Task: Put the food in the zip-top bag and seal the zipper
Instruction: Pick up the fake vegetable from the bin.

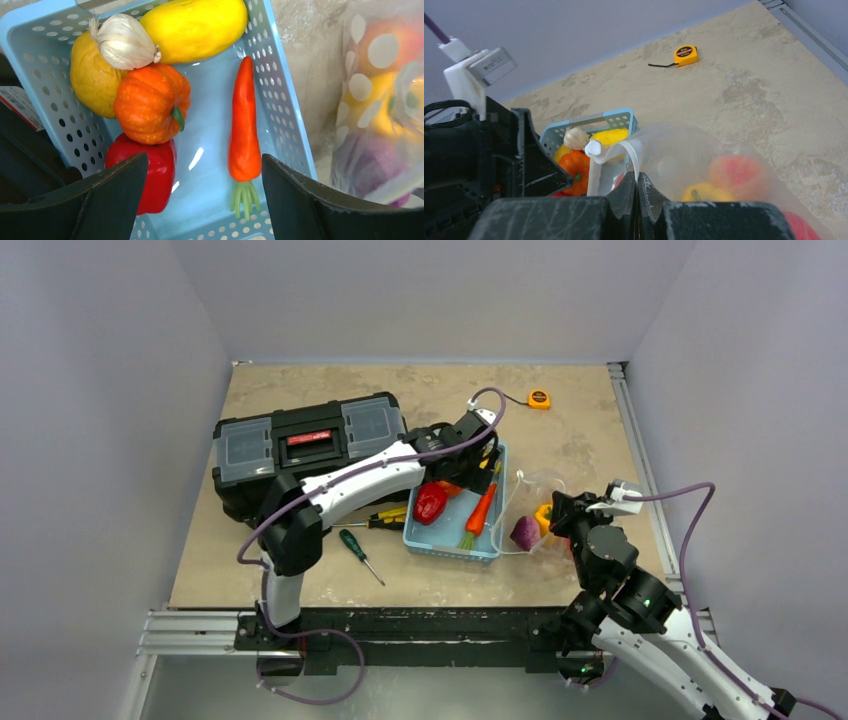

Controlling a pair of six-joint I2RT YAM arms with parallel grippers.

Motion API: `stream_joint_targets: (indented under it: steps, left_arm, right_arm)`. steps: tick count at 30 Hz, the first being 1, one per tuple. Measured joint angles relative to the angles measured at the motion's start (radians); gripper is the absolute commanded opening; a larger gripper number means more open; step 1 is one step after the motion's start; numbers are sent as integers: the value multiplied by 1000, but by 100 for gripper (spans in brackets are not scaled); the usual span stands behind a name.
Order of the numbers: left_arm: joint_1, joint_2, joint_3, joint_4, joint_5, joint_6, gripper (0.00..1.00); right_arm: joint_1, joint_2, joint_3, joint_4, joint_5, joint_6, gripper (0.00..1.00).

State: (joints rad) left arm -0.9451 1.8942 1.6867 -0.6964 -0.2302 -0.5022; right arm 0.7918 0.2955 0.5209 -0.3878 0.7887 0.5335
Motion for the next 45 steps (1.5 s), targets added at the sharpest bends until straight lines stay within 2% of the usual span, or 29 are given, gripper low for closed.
stream_joint_targets:
  steps: [4,16,24,35,45]
  left_arm:
    - [8,88,82,-50,-2,51,82]
    - [94,224,210,-151,18,130,78]
    - [120,295,256,-167,72,141,68]
    - [121,314,256,-177,107,146,43]
    - [121,306,245,-172,118,144,34]
  right_arm:
    - [0,0,0,0,-4,0,0]
    - [0,2,0,1,-21,-3,0]
    - [0,6,0,7,-23,-5,0]
    - [0,8,0,8,-26,-12,0]
    - [0,13,0,11,-30,-14,0]
